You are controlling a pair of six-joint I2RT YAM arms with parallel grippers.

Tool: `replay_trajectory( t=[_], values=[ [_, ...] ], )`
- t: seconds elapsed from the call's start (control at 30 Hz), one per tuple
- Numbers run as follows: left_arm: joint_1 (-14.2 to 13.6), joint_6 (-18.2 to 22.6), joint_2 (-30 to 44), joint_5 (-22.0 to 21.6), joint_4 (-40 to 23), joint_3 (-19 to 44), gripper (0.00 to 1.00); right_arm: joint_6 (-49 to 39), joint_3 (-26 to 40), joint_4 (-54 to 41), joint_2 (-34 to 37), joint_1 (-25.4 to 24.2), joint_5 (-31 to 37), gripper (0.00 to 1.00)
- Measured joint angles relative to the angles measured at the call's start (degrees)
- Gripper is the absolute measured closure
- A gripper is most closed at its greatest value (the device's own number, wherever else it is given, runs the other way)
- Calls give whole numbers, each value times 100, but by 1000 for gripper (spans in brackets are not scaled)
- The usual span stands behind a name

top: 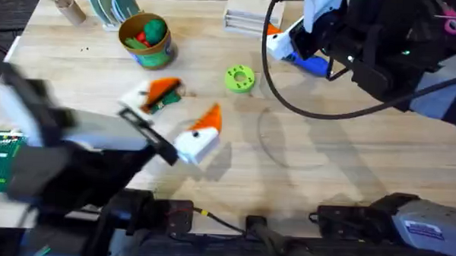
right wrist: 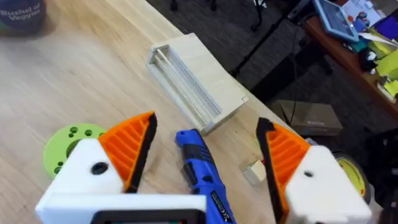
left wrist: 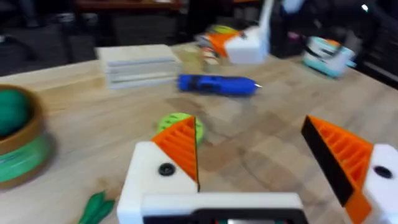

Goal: Pick up the gripper from the table and insert it into the empty holder that is missing its gripper. Then pick up a screw, insert it into the mounting hole, and use the screwdriver to tighten it. Finally, clean up the table by picking up the vegetable and placing it into the bucket.

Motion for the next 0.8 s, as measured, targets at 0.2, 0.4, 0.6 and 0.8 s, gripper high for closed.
replay_trajectory(
  t=[0.2,0.4,0.6,0.8],
  values=[
    [0,290,901,-1561,-1814,1929,7,45,0,140,0,0,0,7],
    [0,678,2408,-2834,-3417,3667,8,67,0,162,0,0,0,7],
    [0,809,3542,-3860,-4213,4617,8,85,0,162,0,0,0,7],
    [0,833,4172,-4193,-4338,4685,8,85,0,160,0,0,0,7]
  ],
)
